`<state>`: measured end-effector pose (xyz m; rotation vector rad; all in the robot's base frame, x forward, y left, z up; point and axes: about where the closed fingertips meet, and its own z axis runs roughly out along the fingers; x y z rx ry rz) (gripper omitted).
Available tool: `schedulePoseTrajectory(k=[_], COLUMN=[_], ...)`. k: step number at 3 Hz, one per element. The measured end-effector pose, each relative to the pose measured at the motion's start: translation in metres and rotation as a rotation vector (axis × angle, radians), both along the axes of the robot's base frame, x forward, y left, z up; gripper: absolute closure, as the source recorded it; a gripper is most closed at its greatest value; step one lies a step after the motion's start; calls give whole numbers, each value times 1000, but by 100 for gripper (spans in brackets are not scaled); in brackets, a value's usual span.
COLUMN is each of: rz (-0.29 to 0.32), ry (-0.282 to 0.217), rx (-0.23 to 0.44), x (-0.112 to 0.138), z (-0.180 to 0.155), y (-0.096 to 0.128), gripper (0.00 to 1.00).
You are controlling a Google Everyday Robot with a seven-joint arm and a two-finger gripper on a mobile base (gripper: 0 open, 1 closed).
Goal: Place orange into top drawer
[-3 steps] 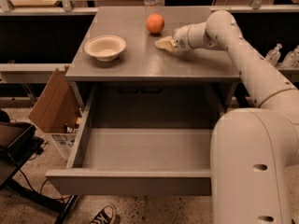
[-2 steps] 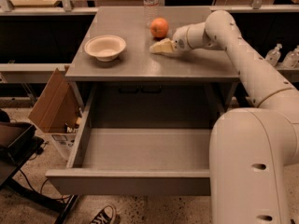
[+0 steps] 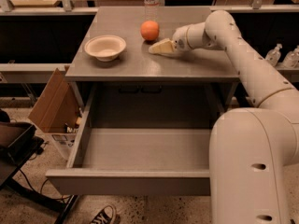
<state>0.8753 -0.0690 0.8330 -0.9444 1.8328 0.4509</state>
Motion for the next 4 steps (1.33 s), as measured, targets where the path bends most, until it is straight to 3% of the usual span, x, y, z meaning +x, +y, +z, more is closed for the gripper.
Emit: schedulePoseTrajectory(k=[2, 3, 4], rz=[0, 0, 0], ry=[0, 0, 0], rx=[0, 0, 0], x=[0, 0, 0], z=[0, 0, 0], y=[0, 0, 0], gripper=[0, 24, 15])
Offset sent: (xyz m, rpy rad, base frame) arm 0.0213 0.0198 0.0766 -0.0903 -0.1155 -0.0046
